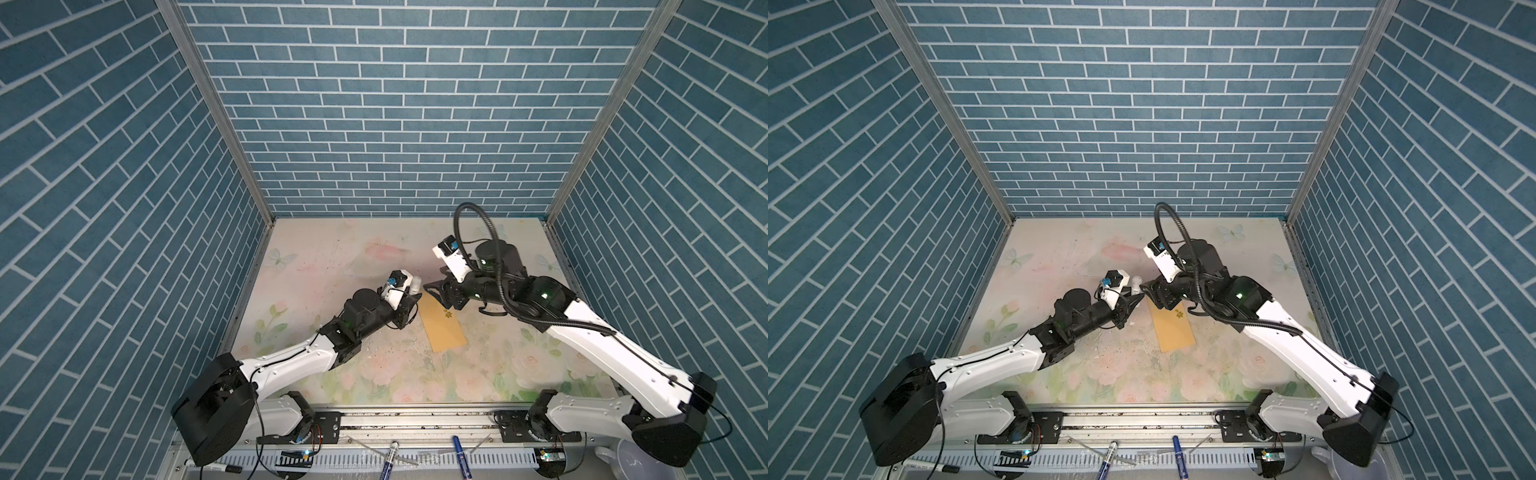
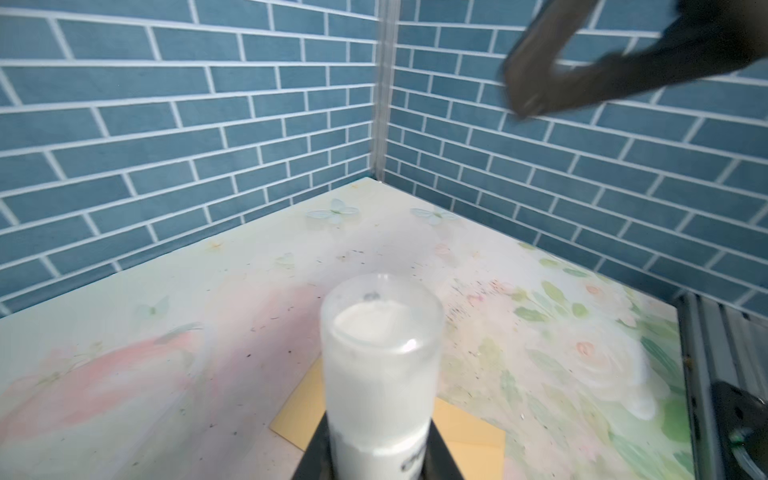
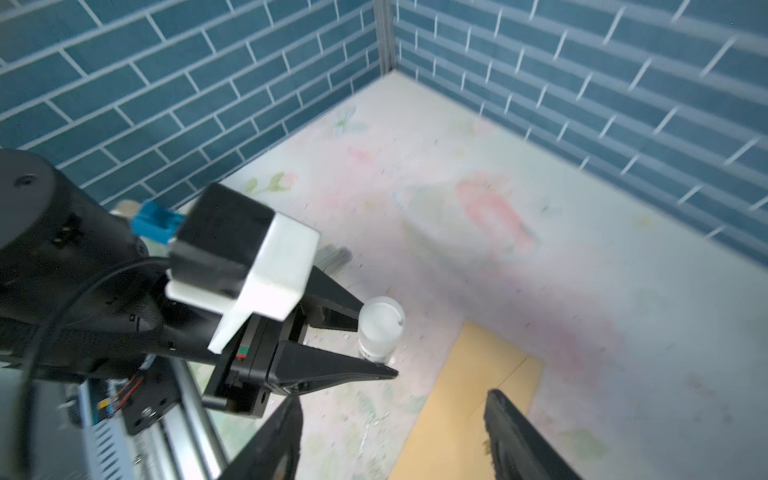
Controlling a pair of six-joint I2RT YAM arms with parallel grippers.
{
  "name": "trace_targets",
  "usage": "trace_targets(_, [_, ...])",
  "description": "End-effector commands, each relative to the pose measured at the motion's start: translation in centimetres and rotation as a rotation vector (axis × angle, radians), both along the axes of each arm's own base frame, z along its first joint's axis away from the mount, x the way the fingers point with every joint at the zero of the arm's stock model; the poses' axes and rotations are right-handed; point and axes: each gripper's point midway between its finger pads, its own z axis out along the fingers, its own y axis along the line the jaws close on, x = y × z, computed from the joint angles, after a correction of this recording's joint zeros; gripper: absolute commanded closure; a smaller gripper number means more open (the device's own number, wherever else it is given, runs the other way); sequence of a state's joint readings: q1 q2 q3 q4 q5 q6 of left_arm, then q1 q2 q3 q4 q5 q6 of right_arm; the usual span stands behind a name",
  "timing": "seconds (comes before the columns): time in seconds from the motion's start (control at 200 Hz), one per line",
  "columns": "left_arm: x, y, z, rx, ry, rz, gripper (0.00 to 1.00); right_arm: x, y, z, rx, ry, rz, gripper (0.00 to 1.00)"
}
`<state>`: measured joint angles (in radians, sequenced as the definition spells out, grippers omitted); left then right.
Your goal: Place the letter into the envelope and seal it
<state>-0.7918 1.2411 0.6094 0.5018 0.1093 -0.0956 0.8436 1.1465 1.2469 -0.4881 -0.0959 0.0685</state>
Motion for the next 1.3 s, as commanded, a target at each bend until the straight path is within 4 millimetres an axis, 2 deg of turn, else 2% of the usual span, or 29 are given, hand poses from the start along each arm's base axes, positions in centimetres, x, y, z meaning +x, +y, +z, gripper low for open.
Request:
trace_targets(0.0, [1.0, 2.0, -2.3, 0.088, 0.148, 0.135, 1.0, 1.3, -1.6, 0.1, 0.025, -0.098, -0.101, 0.09])
trace_targets(0.045, [1.3, 2.4, -3.0, 0.097, 0.201, 0.157, 1.0, 1.4, -2.2, 0.1, 0.038, -0.117, -0.13, 0.05])
trace_targets(0.065, [1.7, 2.3, -2.4, 0.087, 0.215, 0.169, 1.0, 1.5, -2.5, 0.1, 0.044, -0.124, -0.145, 0.04])
trace_targets(0.095, [2.1, 2.5, -2.5, 0.091, 0.253, 0.187, 1.0, 1.7, -2.8, -0.1, 0.05, -0.131, -0.167, 0.02])
trace_targets(0.24, [3.9, 3.4, -4.4, 0.146, 0.429, 0.289, 1.0, 2.4, -4.1, -1.6, 0.04, -0.131, -0.242, 0.01])
trace_targets(0.62, [8.3, 5.5, -11.7, 0.194, 0.645, 0.484, 1.0, 4.5, -6.5, -5.9, -0.021, -0.051, -0.392, 0.01])
trace_targets(0.905, [9.9, 5.9, -15.9, 0.212, 0.76, 0.525, 1.0, 5.4, -8.6, -8.4, -0.007, 0.035, -0.468, 0.01])
trace_targets(1.055, [10.5, 6.1, -17.1, 0.217, 0.79, 0.544, 1.0, 5.7, -9.3, -9.4, -0.008, 0.065, -0.487, 0.01])
trace_targets(1.295, [10.6, 6.1, -18.5, 0.231, 0.825, 0.546, 0.91, 6.2, -9.6, -11.1, -0.016, 0.118, -0.508, 0.01])
